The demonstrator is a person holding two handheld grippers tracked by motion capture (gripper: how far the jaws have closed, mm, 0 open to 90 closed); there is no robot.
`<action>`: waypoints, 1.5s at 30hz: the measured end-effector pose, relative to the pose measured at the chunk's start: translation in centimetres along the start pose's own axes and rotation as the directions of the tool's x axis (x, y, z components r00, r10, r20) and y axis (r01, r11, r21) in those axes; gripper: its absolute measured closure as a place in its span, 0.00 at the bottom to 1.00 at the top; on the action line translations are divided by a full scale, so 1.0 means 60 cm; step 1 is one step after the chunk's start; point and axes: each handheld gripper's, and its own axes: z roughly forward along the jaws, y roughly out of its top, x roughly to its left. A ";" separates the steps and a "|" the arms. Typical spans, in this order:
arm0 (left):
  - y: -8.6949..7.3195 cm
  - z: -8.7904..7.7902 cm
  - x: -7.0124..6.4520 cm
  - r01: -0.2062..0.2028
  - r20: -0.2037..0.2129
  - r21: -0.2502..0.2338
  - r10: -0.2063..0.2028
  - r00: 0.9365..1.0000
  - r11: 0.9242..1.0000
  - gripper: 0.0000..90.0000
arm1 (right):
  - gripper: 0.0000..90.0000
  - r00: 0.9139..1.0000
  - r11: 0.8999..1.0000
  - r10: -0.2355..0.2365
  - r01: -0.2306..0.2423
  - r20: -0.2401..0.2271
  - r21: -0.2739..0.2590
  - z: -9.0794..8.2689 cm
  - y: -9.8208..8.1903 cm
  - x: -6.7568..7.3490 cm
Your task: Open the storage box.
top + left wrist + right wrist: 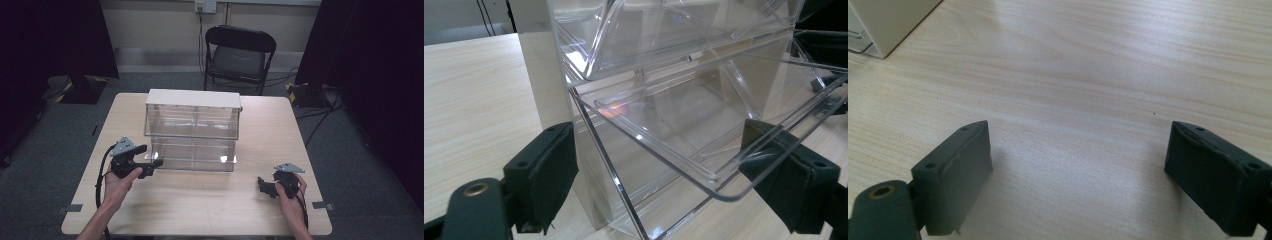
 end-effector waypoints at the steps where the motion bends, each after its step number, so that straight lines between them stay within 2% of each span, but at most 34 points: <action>1: 0.000 0.000 0.000 0.000 0.000 0.000 0.000 1.000 1.000 0.17 | 0.12 1.000 1.000 0.000 0.000 0.000 0.000 0.000 0.000 0.000; 7: 0.006 0.004 0.002 0.001 -0.006 -0.008 -0.001 1.000 1.000 0.17 | 0.12 1.000 1.000 0.000 0.000 0.000 0.000 0.000 0.000 0.000; 15: 0.014 0.008 0.001 -0.009 -0.014 0.004 0.009 1.000 1.000 0.17 | 0.12 1.000 1.000 0.000 0.000 0.000 0.000 0.000 0.000 0.000; 24: 0.016 0.014 0.001 -0.015 -0.006 0.008 0.015 1.000 1.000 0.17 | 0.12 1.000 1.000 -0.001 0.001 0.000 -0.001 0.000 0.000 0.000; 29: 0.021 0.014 0.002 -0.006 -0.005 -0.009 0.006 1.000 1.000 0.17 | 0.12 1.000 1.000 0.000 0.000 0.000 -0.001 0.000 0.000 0.000; 31: 0.023 0.014 0.003 -0.017 -0.008 -0.005 0.017 1.000 1.000 0.17 | 0.12 1.000 1.000 -0.001 0.001 0.000 -0.001 0.000 0.000 0.000; 45: 0.024 0.019 0.005 -0.006 -0.008 -0.014 0.006 1.000 1.000 0.16 | 0.12 1.000 1.000 -0.001 0.001 0.001 -0.001 0.000 0.000 0.000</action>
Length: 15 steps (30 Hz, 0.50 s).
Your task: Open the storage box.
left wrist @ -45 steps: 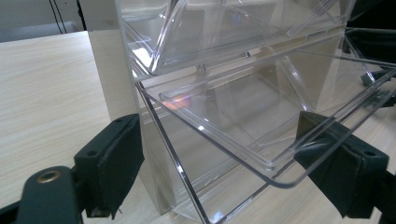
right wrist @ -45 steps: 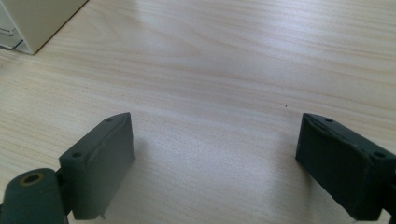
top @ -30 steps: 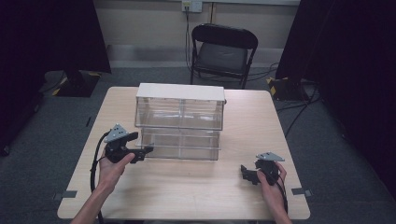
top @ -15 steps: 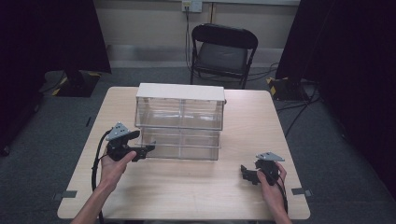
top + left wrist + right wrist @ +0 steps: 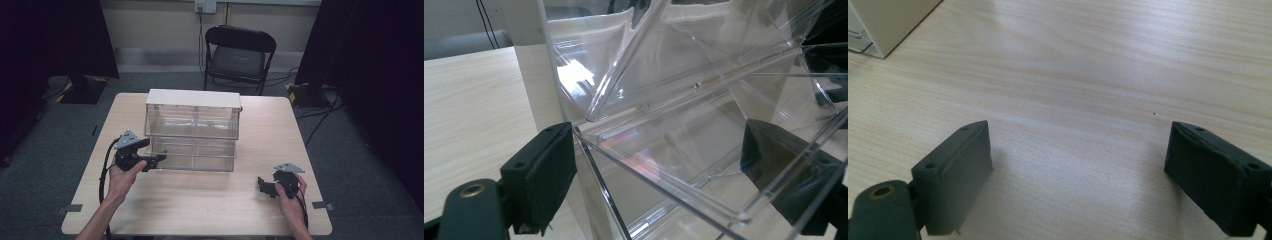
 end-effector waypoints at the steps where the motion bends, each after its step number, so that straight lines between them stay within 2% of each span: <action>1: 0.000 0.000 0.000 0.002 -0.001 -0.002 -0.002 1.000 1.000 0.17 | 0.12 1.000 1.000 0.000 0.000 0.000 0.000 0.000 0.000 0.000; 12: 0.001 0.005 0.001 0.005 -0.008 -0.010 -0.005 1.000 1.000 0.17 | 0.12 1.000 1.000 0.000 0.000 0.000 0.000 0.000 0.000 0.000; 15: 0.005 0.005 0.003 -0.008 -0.015 -0.005 0.007 1.000 1.000 0.18 | 0.12 1.000 1.000 0.000 0.000 0.000 0.000 0.000 0.000 0.000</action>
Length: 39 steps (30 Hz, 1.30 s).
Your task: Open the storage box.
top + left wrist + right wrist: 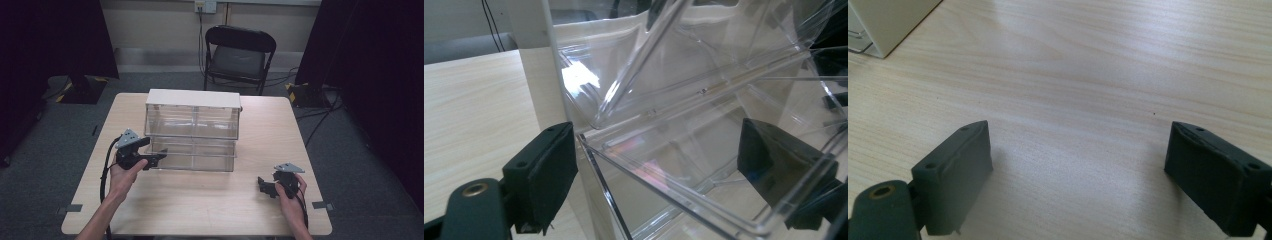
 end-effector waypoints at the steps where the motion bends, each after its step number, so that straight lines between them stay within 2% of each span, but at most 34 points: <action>1: 0.000 0.000 0.000 0.000 0.000 0.000 0.000 1.000 1.000 0.18 | 0.12 1.000 1.000 0.000 0.000 0.000 0.000 0.000 0.000 0.000; 13: 0.009 0.000 0.000 -0.020 0.014 0.008 0.019 1.000 1.000 0.17 | 0.12 1.000 1.000 0.000 0.000 0.000 0.000 0.000 0.000 0.000; 26: 0.011 0.002 0.000 0.002 0.024 -0.003 -0.002 1.000 1.000 0.17 | 0.12 1.000 1.000 0.000 0.000 0.000 0.000 0.000 0.000 0.000; 32: 0.014 0.003 -0.001 -0.010 0.023 -0.001 0.010 1.000 1.000 0.17 | 0.12 1.000 1.000 0.000 0.000 0.000 0.000 0.000 0.000 0.000; 39: 0.014 0.003 -0.001 -0.005 0.022 -0.004 0.005 1.000 1.000 0.17 | 0.12 1.000 1.000 0.000 0.000 0.000 0.000 0.000 0.000 0.000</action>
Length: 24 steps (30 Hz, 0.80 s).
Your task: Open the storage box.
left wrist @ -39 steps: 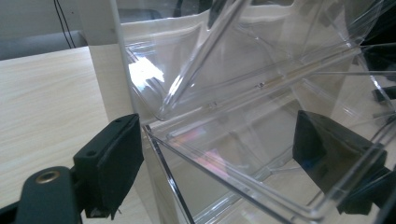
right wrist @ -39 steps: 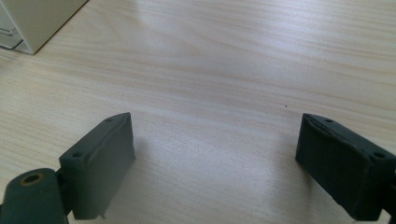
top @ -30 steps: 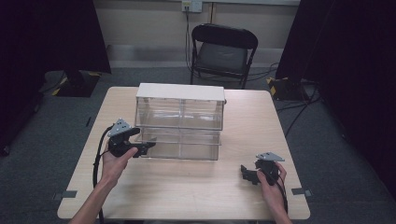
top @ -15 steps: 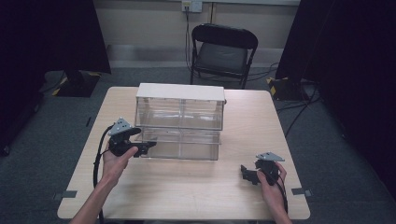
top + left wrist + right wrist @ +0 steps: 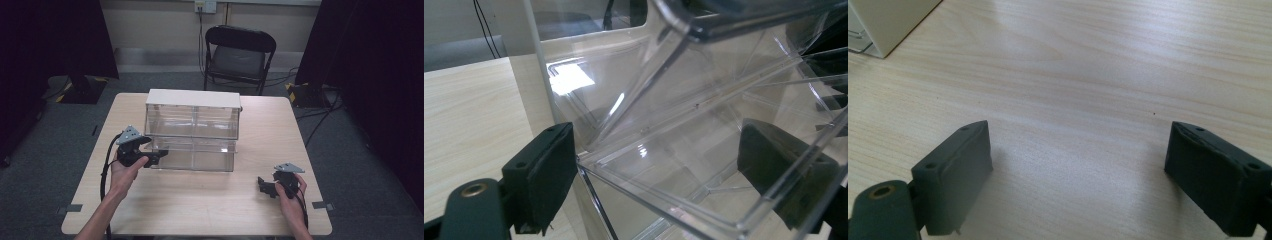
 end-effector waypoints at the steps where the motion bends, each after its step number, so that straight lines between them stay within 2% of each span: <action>1: 0.000 0.000 0.000 0.001 0.000 -0.001 -0.001 1.000 1.000 0.17 | 0.12 1.000 1.000 0.000 0.000 0.000 0.000 0.000 0.000 0.000; 24: 0.004 -0.003 0.000 0.009 0.003 -0.025 -0.009 1.000 1.000 0.17 | 0.12 1.000 1.000 0.000 0.000 0.000 0.000 0.000 0.000 0.000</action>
